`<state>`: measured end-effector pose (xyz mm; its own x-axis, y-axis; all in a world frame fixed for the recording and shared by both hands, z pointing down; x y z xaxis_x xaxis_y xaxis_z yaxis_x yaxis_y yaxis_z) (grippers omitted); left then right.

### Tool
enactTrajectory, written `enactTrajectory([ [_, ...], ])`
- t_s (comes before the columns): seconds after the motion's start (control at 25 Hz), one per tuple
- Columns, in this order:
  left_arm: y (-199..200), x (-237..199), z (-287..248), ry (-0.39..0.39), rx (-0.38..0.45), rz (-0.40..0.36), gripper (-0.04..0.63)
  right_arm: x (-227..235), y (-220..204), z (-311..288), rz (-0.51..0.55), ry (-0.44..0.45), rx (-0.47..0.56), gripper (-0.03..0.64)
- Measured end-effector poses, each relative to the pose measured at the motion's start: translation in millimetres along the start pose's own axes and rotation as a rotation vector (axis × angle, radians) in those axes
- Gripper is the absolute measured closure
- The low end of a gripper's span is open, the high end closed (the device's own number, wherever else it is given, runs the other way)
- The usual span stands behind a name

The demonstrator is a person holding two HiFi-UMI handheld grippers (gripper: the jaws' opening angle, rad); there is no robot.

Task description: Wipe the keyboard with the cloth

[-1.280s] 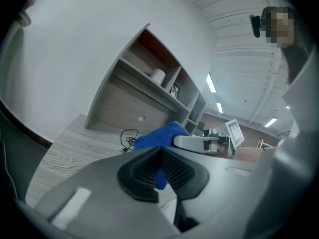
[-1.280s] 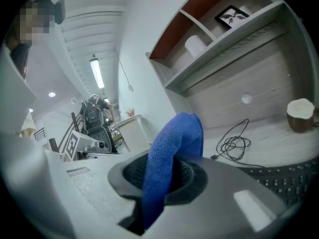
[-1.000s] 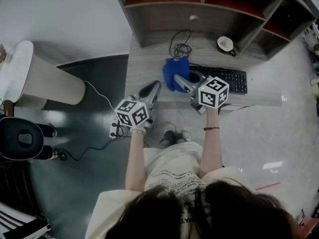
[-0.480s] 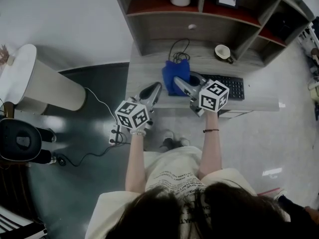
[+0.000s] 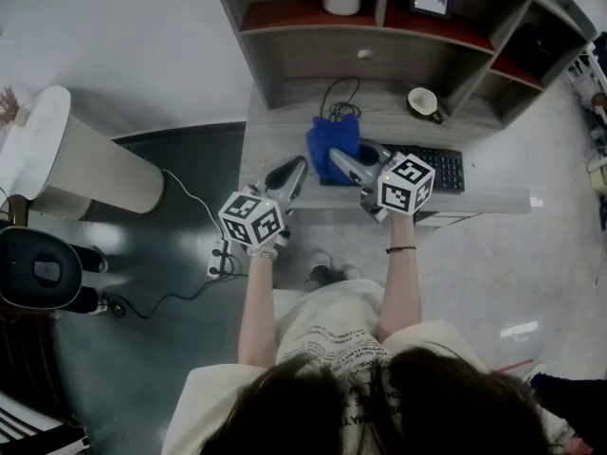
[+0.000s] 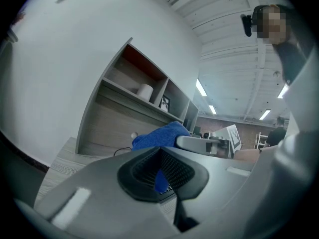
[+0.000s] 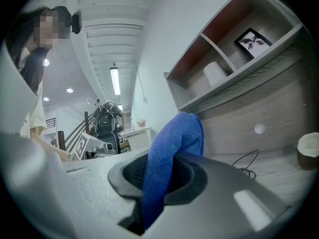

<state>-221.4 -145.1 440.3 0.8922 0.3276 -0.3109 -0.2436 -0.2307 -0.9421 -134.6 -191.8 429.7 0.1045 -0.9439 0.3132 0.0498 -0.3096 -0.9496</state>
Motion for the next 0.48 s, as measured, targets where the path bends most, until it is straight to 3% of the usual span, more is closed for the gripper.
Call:
enactTrajectory([
  [0.48, 6.0, 3.6, -4.6, -0.002, 0.010, -0.019, 0.591, 3.6, 7.6, 5.4, 0.027, -0.003, -0.002, 0.558],
])
Point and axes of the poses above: the fingertips, and each gripper's own axes: z backward along the fingers, x to its right, y out of its top, the point moved 2 cm from there along z, backward along the fingers, and after that the axes turned 8 degrees about y, right-handed, at the moved point
